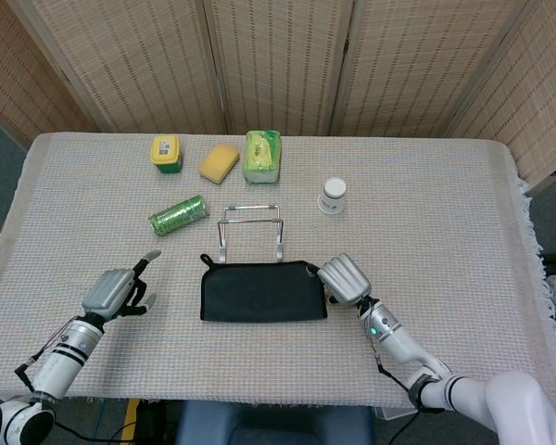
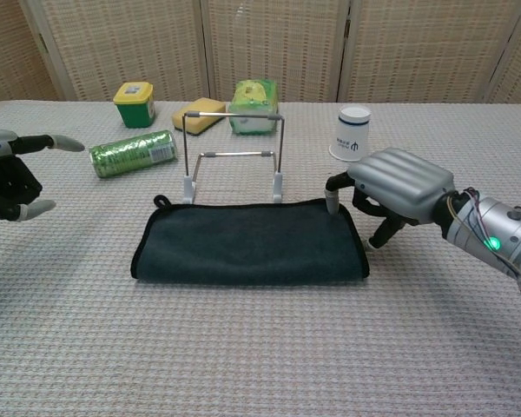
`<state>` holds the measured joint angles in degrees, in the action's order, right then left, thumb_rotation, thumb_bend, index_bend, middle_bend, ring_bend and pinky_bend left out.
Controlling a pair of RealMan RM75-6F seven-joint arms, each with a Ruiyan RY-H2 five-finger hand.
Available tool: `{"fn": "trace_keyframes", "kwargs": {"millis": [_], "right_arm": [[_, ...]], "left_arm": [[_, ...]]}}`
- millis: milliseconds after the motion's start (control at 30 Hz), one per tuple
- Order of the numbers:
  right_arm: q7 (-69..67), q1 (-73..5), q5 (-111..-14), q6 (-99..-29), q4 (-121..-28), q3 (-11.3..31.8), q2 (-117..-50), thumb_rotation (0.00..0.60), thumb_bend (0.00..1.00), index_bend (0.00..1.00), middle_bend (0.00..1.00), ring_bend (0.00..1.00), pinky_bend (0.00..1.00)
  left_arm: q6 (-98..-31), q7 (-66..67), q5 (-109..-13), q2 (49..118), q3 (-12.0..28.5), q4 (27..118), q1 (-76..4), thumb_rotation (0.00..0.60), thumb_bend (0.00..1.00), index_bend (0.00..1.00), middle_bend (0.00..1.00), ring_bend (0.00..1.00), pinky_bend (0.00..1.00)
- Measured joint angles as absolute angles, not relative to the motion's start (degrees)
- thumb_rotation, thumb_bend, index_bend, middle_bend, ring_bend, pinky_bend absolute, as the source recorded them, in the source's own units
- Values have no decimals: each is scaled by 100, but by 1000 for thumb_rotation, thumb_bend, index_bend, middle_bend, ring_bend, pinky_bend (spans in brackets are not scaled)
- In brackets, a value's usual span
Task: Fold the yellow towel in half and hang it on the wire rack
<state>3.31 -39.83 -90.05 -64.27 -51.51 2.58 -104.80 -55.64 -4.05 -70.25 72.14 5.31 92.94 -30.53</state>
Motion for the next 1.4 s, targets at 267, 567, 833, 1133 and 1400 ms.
{"fn": "trace_keyframes", "kwargs": {"millis": [267,567,833,1133,1400], "right_arm": [[303,-4100,-9111,-6512,-4717,299,-10801,600,121,438,953,1000,981],[157,-4093,-9178,-6816,-4674,355,-10781,600,269,437,953,1000,981],[40,-3936,-9339,-6960,-4898,125,-10379,600,289,437,953,1000,981],[-31,-3861,-9622,-6941,-4644,-195,-10319,600,231,437,953,1000,981],[-137,-3975,-9825,-6916,-4085,-307,-10614,600,230,436,952,1000,981]], "left_arm": [[-5533,-484,-7035,7156,534,9293,-3020,600,471,34,856,834,933],[-5533,-518,-7064,7121,534,9308,-2991,600,471,35,857,834,933],[-5473,-512,-7072,7103,532,9318,-3006,600,471,35,856,834,933],[-5380,-449,-7028,7100,545,9363,-3055,600,471,35,856,834,933],[-5357,-423,-6943,7062,549,9399,-3045,600,471,36,856,834,933]]}}
